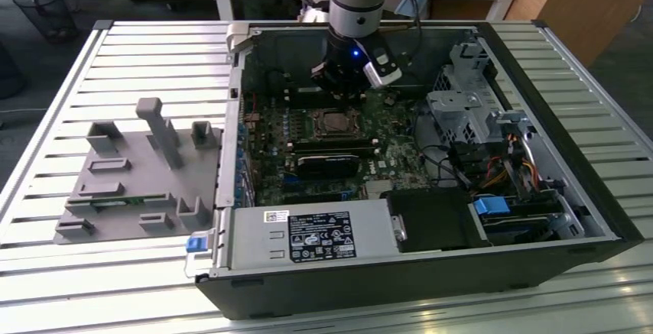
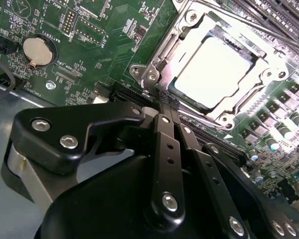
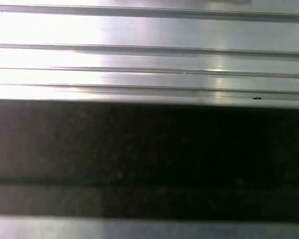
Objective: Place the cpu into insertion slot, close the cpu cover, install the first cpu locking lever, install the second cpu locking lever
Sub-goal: 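Install the first cpu locking lever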
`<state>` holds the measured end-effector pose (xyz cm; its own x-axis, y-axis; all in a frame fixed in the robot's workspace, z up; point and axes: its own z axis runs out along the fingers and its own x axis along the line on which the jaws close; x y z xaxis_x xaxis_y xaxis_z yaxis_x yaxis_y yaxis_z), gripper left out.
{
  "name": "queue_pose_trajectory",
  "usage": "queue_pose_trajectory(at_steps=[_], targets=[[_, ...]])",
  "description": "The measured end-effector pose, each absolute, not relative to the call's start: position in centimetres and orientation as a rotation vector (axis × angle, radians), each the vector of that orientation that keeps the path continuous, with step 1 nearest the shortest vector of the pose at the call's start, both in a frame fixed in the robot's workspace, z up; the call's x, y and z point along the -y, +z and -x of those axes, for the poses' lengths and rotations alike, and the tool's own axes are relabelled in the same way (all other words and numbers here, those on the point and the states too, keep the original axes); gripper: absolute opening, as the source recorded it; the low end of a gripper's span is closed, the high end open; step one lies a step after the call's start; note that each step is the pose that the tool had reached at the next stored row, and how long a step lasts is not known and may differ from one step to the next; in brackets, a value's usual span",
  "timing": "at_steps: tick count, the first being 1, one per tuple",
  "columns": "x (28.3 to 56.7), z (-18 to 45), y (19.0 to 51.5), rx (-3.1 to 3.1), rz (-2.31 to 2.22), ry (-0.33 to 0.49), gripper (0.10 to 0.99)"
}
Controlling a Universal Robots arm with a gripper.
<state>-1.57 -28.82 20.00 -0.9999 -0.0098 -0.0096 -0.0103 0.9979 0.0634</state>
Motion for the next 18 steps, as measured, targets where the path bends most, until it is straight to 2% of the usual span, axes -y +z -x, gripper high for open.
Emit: queue_pose_trajectory(at_steps=[18], targets=[[28.82, 1.52, 19.50, -3.131, 0.016, 0.087, 0.122]])
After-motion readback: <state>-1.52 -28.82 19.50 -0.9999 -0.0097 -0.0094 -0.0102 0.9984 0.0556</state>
